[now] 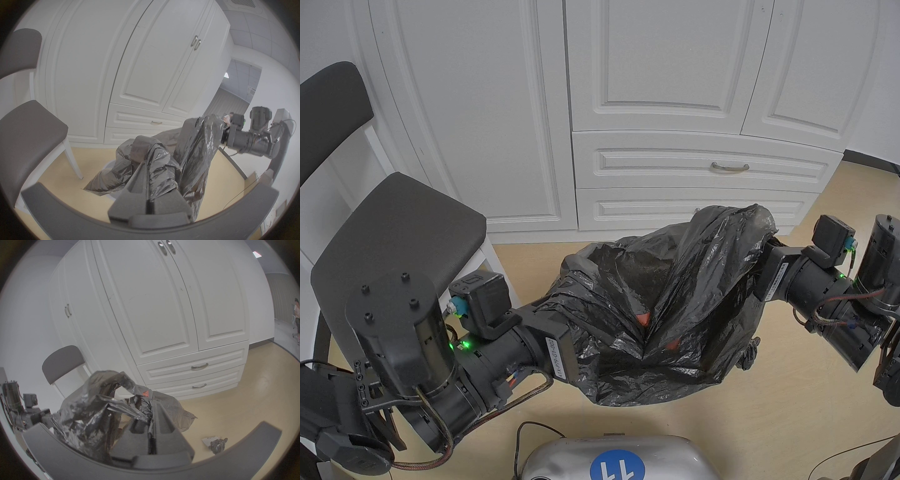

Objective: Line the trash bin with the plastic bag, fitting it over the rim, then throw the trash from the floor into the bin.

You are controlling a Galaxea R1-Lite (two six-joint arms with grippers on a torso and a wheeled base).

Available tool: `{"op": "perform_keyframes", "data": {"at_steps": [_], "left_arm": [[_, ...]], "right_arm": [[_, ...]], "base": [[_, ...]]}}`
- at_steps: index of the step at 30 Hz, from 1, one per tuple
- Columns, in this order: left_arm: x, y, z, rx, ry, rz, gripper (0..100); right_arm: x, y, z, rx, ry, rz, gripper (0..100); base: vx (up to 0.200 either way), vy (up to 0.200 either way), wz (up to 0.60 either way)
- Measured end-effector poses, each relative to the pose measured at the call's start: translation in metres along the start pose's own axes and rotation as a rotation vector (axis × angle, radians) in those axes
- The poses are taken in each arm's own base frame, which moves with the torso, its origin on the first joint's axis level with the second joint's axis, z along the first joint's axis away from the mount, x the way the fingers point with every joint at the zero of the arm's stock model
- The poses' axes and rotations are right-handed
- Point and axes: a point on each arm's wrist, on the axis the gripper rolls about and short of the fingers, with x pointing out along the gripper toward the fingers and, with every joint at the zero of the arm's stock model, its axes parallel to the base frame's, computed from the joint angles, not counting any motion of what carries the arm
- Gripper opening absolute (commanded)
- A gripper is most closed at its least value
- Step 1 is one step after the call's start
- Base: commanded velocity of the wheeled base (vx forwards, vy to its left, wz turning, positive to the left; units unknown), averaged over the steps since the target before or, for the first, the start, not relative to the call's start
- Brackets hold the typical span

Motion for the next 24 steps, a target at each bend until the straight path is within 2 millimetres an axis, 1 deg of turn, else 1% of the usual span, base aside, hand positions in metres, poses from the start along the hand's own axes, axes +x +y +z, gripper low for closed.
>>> {"op": "perform_keyframes", "data": {"at_steps": [3,6,9,13,17,20,24], "left_arm": [[0.000,0.000,0.001,-0.007,-0.013,-0.009,0],[0.000,0.000,0.001,-0.013,-0.025,-0.016,0],[0.001,0.001,0.002,-0.015,-0.031,-0.016,0],[0.001,0.002,0.002,-0.013,-0.029,-0.007,0],[0.001,0.005,0.002,0.000,-0.027,0.008,0],[0.003,0.011,0.003,0.025,-0.029,0.033,0],[0.004,0.020,0.004,0.055,-0.029,0.073,0]], "right_arm": [[-0.005,0.001,-0.008,-0.058,0.030,0.016,0],[-0.015,0.001,-0.020,-0.150,0.076,0.042,0],[-0.026,0.001,-0.027,-0.209,0.103,0.071,0],[-0.036,-0.002,-0.036,-0.283,0.151,0.084,0],[-0.044,-0.008,-0.045,-0.350,0.248,0.077,0],[-0.050,-0.011,-0.046,-0.381,0.296,0.069,0],[-0.055,-0.015,-0.039,-0.387,0.289,0.053,0]], "base": [[0.000,0.000,0.00],[0.000,0.000,0.00],[0.000,0.000,0.00],[0.000,0.000,0.00],[0.000,0.000,0.00],[0.000,0.000,0.00],[0.000,0.000,0.00]]}}
